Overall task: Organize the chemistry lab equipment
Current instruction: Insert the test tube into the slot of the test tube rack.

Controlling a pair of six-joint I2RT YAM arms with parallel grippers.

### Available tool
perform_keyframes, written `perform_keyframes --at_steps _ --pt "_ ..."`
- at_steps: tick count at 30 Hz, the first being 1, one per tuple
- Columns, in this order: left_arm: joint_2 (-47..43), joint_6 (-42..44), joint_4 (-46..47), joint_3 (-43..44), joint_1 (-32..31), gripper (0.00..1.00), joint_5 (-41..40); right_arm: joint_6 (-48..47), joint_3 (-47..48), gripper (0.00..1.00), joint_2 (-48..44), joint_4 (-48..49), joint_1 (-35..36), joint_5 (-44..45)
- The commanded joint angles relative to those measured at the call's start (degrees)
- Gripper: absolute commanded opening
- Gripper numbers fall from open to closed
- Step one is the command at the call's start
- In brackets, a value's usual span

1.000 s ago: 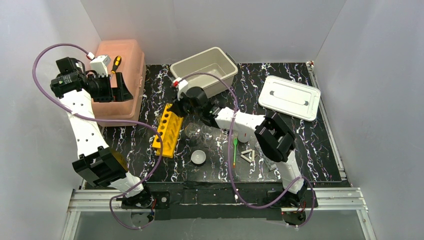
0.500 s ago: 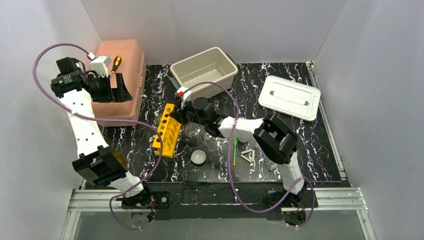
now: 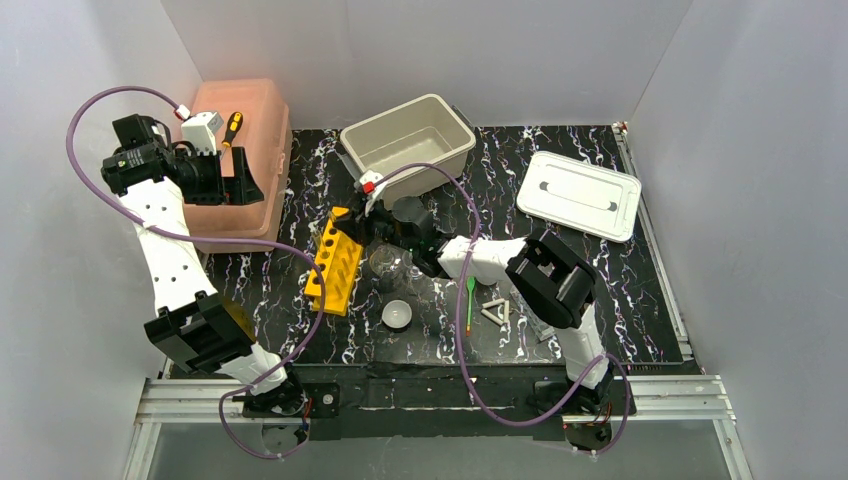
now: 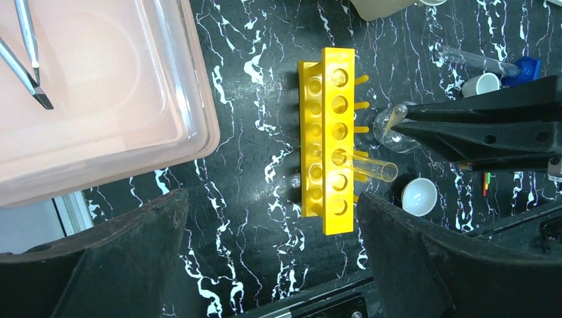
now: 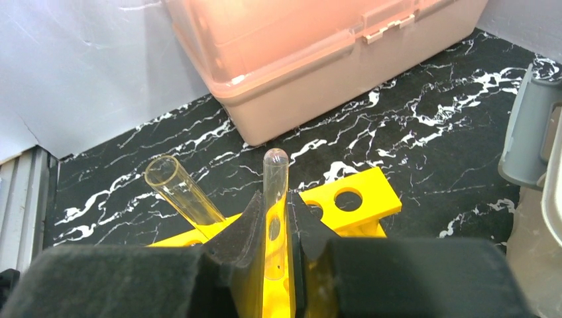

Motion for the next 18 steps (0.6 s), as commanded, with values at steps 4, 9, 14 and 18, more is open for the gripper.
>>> perform_keyframes --at_steps 4,9,14,18 --pt "-0.49 1.01 -1.53 0.53 0.03 0.99 0.27 0.63 -0.3 0.01 0.85 7.6 0.17 -1.38" --pt "-0.58 1.45 -1.71 0.55 0.02 0.99 -0.26 1.02 -1.76 0.01 2.08 10.51 0.24 -1.22" --pt "-0.43 1.54 -1.82 0.52 0.05 0.99 -0.31 0.57 -4.34 0.01 3.08 17.26 0.24 -2.92" --pt "-0.48 1.59 -1.81 0.41 0.02 0.99 -0.47 0.45 -6.55 0.01 3.5 21.72 0.24 -3.44"
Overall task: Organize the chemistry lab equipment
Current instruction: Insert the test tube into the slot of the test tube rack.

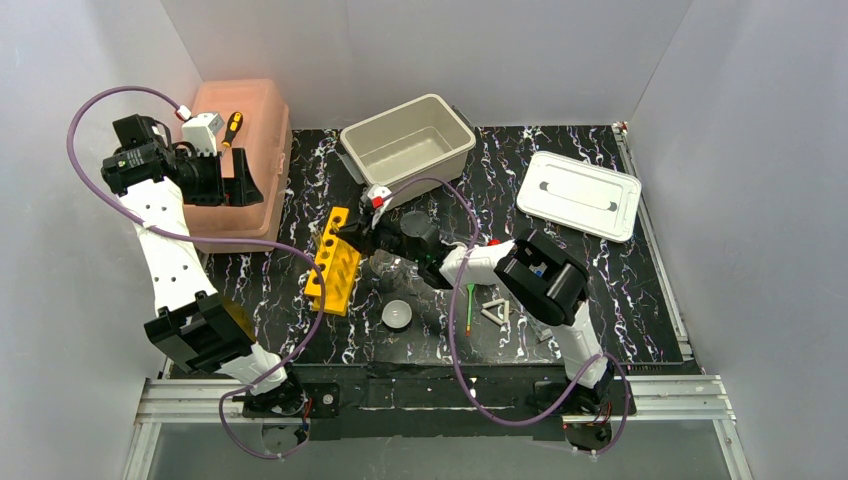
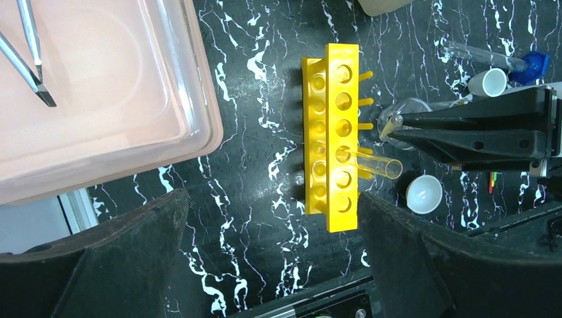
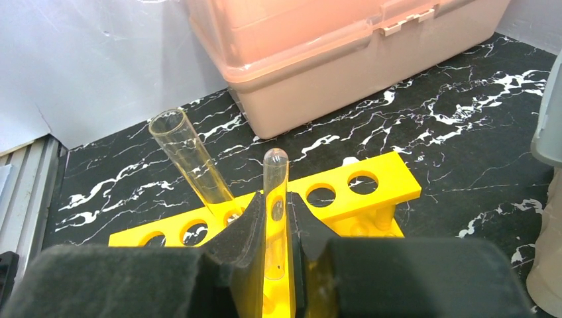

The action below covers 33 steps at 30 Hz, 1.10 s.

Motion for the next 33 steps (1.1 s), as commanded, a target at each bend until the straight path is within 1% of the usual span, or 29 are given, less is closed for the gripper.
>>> perform_keyframes --at_steps 1,14,33 --pt "-0.49 0.78 -1.38 0.33 0.02 0.99 0.01 -0.22 -1.32 0.01 1.05 10.35 0.24 -1.18" --pt "-0.84 1.62 -1.62 0.7 0.03 0.99 -0.9 -0.01 -1.8 0.01 3.51 14.5 0.24 -1.41" --pt "-0.64 2.19 -2.0 0.68 0.04 0.99 -1.22 -1.1 -3.56 0.01 4.65 15.81 0.24 -0.83"
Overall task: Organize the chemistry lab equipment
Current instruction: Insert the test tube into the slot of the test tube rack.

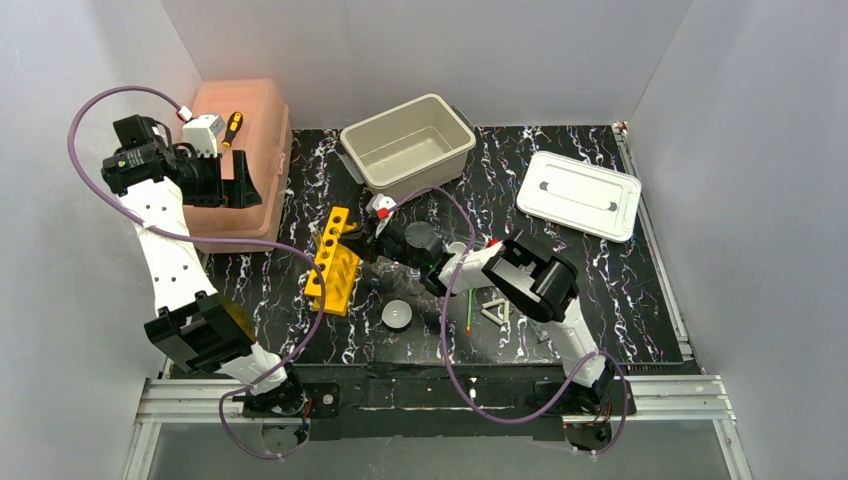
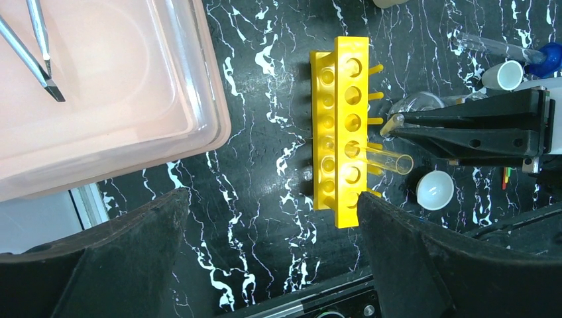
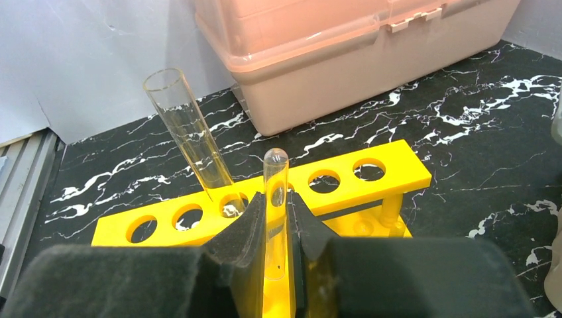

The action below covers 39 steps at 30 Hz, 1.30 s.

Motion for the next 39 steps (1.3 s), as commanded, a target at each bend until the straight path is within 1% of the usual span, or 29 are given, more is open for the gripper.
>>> perform_keyframes --at_steps 1,31,39 --pt "-0.66 0.79 -1.56 0.63 0.03 0.99 0.11 -0.82 -0.38 0.01 0.6 4.32 0.24 0.42" --pt "-0.67 1.05 -1.57 0.35 0.04 0.99 -0.34 -1.1 -2.7 0.01 2.77 7.19 0.2 0.39" --pt "-0.92 1.22 -1.56 0.12 0.07 0.99 -0.4 -0.74 -2.66 0.01 0.43 12.83 0.11 3.26"
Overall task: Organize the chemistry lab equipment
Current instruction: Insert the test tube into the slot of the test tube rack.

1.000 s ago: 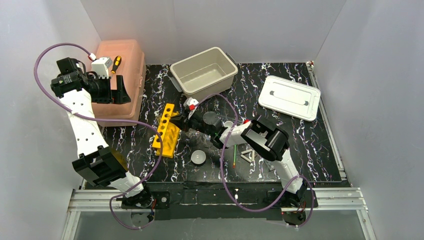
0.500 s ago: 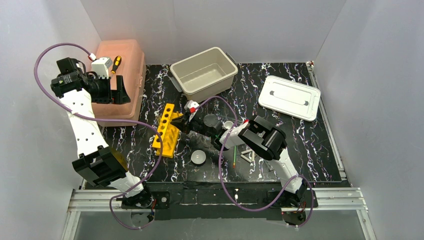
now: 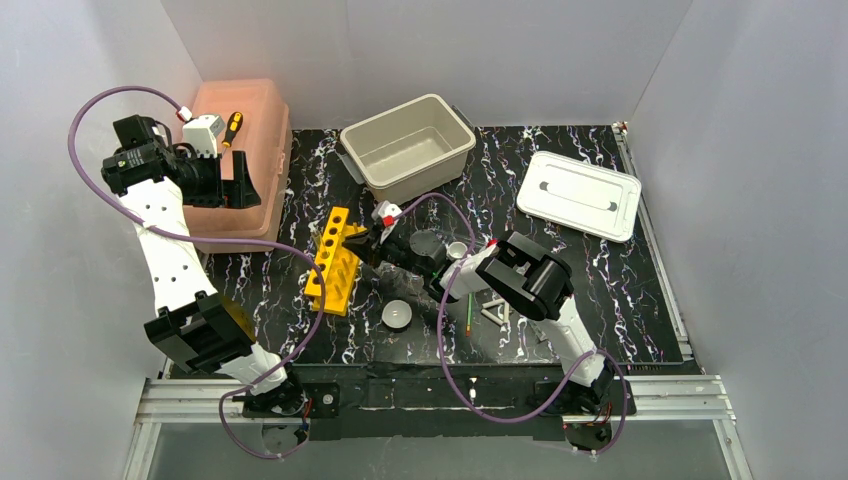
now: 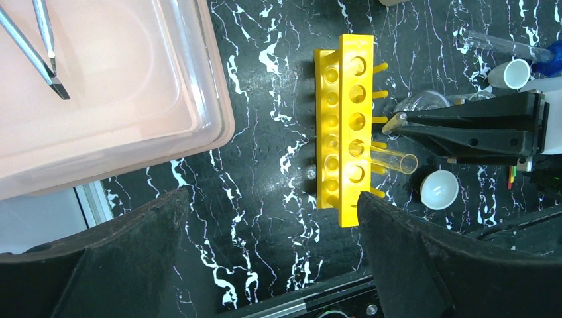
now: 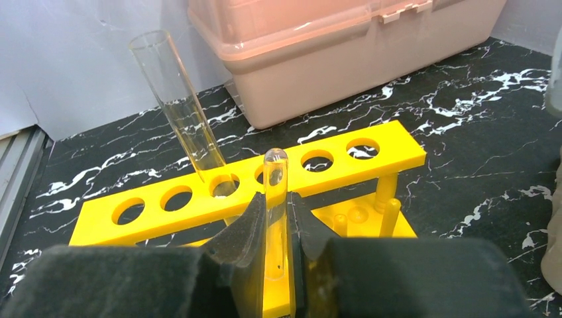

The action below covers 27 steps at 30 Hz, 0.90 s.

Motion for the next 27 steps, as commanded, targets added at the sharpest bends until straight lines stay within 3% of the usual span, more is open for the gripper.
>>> perform_keyframes --at_steps 1,27 --pt "-0.89 1.01 -1.56 0.07 0.03 0.99 0.22 -0.01 0.76 0.01 -1.91 7.43 0.07 2.66" --pt "-0.27 1.61 -1.57 -0.08 0.05 0.99 -0.13 3.04 2.85 0.01 1.98 11.33 0.07 3.77"
